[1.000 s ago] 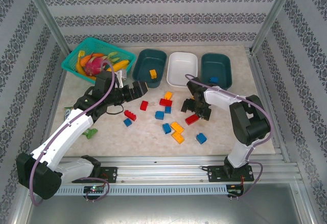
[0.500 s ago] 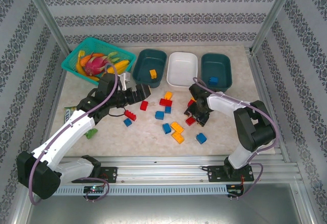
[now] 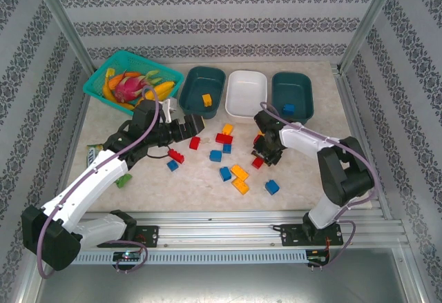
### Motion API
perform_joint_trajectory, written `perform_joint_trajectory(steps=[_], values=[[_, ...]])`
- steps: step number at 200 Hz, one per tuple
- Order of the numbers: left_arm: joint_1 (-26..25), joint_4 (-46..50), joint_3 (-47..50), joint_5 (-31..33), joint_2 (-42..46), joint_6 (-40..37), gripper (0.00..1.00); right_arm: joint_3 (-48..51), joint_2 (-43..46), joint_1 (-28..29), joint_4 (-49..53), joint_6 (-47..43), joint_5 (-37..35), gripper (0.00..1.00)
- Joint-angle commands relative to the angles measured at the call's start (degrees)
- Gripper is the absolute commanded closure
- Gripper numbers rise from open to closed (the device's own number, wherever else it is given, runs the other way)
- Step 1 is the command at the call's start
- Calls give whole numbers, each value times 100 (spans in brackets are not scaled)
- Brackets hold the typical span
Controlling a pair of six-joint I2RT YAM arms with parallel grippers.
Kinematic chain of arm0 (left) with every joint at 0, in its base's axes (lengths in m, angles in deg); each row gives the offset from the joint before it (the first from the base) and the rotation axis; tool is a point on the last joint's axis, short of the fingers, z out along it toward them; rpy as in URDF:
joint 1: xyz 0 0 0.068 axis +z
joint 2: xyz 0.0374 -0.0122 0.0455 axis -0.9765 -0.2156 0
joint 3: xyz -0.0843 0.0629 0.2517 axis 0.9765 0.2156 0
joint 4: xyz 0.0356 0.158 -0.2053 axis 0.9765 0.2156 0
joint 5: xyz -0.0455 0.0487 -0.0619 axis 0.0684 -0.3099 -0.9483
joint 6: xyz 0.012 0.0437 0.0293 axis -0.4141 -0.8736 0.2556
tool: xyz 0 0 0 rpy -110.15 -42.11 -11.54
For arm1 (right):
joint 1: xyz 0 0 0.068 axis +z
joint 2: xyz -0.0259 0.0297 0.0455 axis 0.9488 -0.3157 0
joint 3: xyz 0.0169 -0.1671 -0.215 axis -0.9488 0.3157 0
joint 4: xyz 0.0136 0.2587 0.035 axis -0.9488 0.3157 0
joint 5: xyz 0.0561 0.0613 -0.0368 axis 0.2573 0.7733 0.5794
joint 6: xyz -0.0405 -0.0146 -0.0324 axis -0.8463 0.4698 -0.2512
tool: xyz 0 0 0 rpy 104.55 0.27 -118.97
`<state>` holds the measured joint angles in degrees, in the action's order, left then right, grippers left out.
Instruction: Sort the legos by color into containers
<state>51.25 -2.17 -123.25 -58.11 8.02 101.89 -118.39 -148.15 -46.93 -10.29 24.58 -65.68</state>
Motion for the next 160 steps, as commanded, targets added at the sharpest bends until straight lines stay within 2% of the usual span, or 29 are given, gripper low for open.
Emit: perform_joint_trajectory(steps=[1, 25, 76, 116, 160], values=[[-75, -188, -364, 262, -6, 208, 0, -729, 504, 81, 287, -896, -437, 73], [-33, -238, -769, 355, -383, 334, 0, -1430, 240, -63, 155, -1580, -534, 73], [191, -304, -1782, 212, -1665, 333, 0, -3391, -1498, -357, 74, -2773, -357, 74], [375, -649, -2310, -12, -2578, 247, 0, -4788, -2890, -707, 283, -3068, 122, 76], [431, -715, -2758, -101, -3102, 170, 0, -6135, -4185, -927, 731, -2918, 419, 73]])
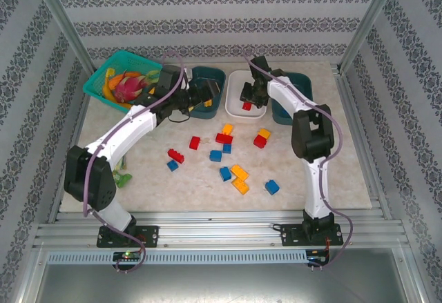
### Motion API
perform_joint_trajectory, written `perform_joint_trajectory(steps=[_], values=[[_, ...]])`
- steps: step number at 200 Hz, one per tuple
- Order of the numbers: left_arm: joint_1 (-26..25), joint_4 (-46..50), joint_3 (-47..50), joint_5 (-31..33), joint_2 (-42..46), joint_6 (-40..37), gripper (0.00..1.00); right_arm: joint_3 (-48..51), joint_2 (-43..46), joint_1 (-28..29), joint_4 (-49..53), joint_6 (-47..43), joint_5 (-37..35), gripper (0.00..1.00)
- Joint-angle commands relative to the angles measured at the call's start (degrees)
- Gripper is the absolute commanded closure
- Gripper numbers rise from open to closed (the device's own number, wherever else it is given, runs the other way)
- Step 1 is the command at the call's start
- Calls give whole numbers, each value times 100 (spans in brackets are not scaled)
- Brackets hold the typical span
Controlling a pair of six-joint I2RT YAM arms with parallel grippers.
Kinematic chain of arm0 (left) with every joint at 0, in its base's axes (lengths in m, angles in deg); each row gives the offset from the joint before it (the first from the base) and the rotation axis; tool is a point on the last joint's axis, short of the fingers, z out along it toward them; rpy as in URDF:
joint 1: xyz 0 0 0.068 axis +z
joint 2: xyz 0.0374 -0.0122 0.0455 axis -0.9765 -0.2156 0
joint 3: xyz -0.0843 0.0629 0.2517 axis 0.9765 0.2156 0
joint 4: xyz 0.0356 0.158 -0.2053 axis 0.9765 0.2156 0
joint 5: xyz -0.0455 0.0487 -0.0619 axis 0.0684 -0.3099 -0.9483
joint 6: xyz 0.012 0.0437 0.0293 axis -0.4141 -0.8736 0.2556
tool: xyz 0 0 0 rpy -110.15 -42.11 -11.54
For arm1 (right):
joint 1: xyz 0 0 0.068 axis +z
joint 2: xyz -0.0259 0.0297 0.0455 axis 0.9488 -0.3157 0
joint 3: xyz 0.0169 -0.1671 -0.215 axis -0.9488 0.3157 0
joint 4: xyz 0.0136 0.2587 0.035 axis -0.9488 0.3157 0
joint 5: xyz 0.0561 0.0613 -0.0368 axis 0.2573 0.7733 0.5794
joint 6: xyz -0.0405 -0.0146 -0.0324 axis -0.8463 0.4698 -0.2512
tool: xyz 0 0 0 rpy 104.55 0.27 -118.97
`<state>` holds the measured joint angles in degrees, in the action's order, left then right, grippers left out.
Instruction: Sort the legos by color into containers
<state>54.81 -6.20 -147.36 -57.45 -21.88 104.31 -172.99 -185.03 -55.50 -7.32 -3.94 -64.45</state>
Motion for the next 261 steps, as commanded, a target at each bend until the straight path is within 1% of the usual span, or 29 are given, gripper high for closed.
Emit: perform_joint_trajectory(steps=[1, 18, 38, 51, 70, 95, 128, 149, 185, 208, 242, 261], values=[[76, -311, -348, -162, -120, -75, 0, -711, -522, -75, 445, -61, 300, 73], [85, -188, -428, -140, -172, -105, 0, -1280, -937, -70, 773, -40, 363, 67], [94, -84, -398, -69, -128, -88, 1, -1791, -1241, -75, 1165, 33, 350, 54], [110, 4, -384, -19, -63, -77, 1, -1956, -1236, -76, 1287, 125, 364, 47], [108, 234, -405, 73, 39, -86, 1, -1973, -970, -53, 1258, 204, 308, 37], [107, 588, -400, 191, 220, -91, 2, -1909, -385, -18, 1167, 237, 332, 34], [112, 1137, -275, 460, 566, -75, 3, -1453, 811, 175, 792, -49, 75, 34], [105, 1517, -178, 627, 812, -103, 3, -749, 1632, 354, 419, -296, -78, 34], [112, 1913, 152, 818, 1295, -84, 3, 1335, 3318, 609, -702, -560, -51, 35], [106, 2160, 344, 918, 1566, 24, 4, 2744, 4379, 739, -1527, -728, 179, 35], [112, 2389, 747, 1021, 1938, 311, 6, 4538, 5754, 1039, -2575, -1150, 552, 35], [112, 2771, 1001, 1171, 2036, 621, 7, 5310, 6314, 1308, -2709, -1352, 572, 34]])
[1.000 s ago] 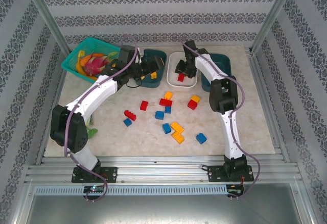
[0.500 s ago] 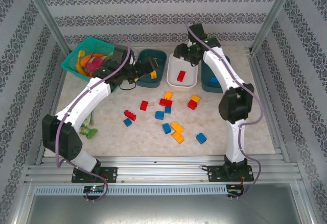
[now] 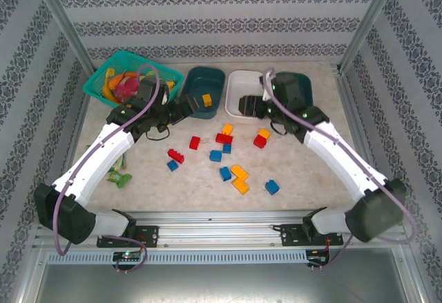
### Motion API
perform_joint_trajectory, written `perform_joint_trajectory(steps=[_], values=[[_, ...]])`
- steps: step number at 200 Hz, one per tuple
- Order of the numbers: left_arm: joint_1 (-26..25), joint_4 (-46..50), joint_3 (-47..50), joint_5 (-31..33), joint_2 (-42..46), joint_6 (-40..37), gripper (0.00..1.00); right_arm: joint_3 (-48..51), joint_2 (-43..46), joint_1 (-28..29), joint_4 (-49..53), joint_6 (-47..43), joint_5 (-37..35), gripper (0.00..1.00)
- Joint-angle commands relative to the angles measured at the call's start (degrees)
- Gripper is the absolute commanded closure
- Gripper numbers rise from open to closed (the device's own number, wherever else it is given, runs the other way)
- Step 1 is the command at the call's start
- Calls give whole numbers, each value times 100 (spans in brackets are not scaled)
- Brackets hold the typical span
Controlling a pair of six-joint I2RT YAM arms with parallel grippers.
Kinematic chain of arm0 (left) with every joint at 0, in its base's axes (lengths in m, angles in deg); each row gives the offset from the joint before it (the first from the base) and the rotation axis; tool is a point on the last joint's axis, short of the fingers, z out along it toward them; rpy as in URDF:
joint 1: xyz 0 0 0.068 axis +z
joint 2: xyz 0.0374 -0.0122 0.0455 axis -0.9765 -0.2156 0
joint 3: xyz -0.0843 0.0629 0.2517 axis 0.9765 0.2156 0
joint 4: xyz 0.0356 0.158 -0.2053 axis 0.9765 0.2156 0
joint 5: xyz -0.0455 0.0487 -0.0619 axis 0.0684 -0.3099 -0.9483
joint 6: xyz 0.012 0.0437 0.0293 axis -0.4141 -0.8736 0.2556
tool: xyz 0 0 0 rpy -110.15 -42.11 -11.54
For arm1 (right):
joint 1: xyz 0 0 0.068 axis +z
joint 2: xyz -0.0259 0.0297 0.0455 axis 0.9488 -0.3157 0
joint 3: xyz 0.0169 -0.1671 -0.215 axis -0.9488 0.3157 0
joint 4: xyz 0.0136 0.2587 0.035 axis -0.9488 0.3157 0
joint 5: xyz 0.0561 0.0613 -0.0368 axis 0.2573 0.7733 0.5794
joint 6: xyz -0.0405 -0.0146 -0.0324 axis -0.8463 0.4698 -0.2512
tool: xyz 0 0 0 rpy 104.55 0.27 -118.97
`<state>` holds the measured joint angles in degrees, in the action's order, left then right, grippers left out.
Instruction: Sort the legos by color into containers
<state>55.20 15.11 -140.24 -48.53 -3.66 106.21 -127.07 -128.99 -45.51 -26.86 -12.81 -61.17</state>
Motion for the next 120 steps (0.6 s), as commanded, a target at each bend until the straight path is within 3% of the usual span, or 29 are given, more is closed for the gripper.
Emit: perform_joint_trajectory(steps=[1, 46, 78, 120], values=[[73, 651, 308, 287, 216, 451, 7, 744, 743, 322, -746, -476, 238, 34], [73, 563, 1080, 282, 498, 847, 10, 2243, 1806, 922, -1093, -321, 101, 32], [31, 377, 1385, 125, 523, 1047, 13, 2611, 2192, 1121, -835, -201, -268, 30], [-637, 194, 1642, 5, 219, 1609, 16, 2720, 2415, 1150, -545, -198, -349, 30]])
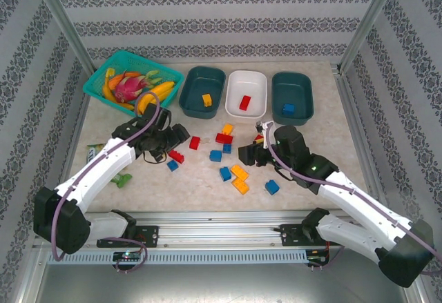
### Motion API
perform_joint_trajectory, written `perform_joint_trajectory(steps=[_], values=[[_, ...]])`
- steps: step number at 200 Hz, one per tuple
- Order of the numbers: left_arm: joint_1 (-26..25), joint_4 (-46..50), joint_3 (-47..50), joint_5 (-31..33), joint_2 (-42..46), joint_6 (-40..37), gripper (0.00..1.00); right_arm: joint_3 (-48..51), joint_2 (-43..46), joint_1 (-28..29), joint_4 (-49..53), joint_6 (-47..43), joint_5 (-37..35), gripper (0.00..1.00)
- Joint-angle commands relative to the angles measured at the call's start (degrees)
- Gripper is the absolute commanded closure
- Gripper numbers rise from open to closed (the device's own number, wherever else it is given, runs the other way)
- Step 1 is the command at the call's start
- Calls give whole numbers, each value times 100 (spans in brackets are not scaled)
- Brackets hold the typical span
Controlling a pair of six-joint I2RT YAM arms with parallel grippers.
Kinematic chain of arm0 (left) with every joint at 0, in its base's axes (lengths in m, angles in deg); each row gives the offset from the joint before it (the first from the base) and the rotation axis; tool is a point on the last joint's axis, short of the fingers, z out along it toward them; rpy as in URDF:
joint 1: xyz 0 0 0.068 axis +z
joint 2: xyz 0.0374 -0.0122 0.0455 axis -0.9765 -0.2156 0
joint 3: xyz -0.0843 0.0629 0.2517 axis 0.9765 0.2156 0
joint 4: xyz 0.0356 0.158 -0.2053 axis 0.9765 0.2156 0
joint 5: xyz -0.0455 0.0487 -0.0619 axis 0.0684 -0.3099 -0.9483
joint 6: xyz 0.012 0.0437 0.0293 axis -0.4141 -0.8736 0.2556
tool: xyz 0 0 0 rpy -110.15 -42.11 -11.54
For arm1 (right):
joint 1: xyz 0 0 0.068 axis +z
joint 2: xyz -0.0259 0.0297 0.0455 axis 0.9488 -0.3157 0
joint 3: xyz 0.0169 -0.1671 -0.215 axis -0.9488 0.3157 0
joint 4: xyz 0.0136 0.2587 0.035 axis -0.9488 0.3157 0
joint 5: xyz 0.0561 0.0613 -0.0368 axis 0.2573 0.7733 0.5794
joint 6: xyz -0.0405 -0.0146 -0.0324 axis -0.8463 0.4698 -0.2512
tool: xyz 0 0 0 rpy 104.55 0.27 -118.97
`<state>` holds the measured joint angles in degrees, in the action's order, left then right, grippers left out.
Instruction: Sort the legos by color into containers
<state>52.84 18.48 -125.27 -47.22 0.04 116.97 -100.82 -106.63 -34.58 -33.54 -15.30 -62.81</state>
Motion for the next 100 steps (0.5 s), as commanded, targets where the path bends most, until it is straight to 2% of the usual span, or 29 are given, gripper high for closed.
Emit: perform_joint_trajectory(steps=[1, 23, 41, 78, 100], values=[[-424, -159, 151, -126, -163, 558, 16, 96, 185, 54, 134, 51, -185, 30], [-787, -360, 269, -27, -329, 929, 19, 174, 297, 77, 232, 105, -217, 30], [-843, -399, 364, 156, -330, 1101, 21, 234, 381, 95, 246, 186, -200, 30], [-800, 438, 274, 1000, -119, 1346, 25, 276, 437, 193, 202, 289, -196, 30], [-463, 120, 630, 1009, 35, 1469, 38, 307, 355, 250, 48, 350, -77, 30]])
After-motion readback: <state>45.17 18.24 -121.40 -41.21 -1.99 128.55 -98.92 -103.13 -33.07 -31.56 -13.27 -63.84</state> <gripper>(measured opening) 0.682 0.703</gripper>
